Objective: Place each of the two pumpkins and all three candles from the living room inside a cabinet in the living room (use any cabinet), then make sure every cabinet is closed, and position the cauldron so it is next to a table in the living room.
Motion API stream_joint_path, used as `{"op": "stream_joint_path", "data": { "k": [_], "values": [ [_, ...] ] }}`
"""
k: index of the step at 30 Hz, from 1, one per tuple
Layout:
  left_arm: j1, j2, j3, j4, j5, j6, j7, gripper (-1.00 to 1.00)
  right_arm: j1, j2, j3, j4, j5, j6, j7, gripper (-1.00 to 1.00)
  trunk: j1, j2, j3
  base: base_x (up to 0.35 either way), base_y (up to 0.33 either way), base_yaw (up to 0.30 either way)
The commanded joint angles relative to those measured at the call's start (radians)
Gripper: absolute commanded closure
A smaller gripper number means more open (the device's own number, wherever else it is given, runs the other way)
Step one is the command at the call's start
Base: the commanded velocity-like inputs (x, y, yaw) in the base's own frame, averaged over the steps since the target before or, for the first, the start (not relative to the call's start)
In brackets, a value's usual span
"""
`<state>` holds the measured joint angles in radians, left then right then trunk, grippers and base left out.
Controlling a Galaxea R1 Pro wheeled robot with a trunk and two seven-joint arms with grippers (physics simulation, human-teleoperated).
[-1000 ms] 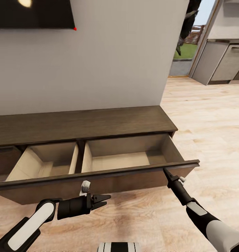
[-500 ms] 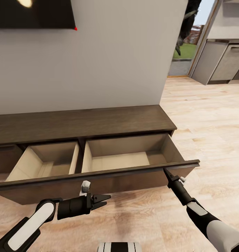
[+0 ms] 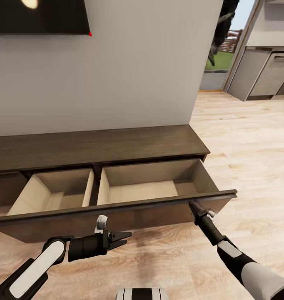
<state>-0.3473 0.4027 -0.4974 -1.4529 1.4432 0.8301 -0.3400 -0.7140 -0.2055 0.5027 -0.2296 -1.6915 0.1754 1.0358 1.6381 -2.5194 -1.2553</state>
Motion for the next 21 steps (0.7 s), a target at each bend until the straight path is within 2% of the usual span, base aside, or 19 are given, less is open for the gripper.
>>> {"op": "stream_joint_path", "data": {
  "k": [1,17,21],
  "values": [
    [-0.001,0.001,-0.001,0.0,0.0,0.001,-0.003,-1.0,-0.001,0.0,0.005,0.0,-0.011,0.01,0.003,-1.0,0.0,0.0,-0.001,0.0,0.0,0.0],
    [-0.001,0.001,-0.002,0.0,0.0,0.001,-0.003,-1.0,-0.001,0.0,0.004,0.0,-0.011,0.01,0.003,-1.0,0.0,0.0,-0.001,-0.002,0.0,0.0],
    [-0.001,0.001,-0.002,0.0,0.0,0.001,-0.002,-1.0,-0.001,0.0,0.004,0.001,-0.011,0.01,0.003,-1.0,0.0,0.0,-0.001,-0.195,0.0,0.0]
  ]
}}
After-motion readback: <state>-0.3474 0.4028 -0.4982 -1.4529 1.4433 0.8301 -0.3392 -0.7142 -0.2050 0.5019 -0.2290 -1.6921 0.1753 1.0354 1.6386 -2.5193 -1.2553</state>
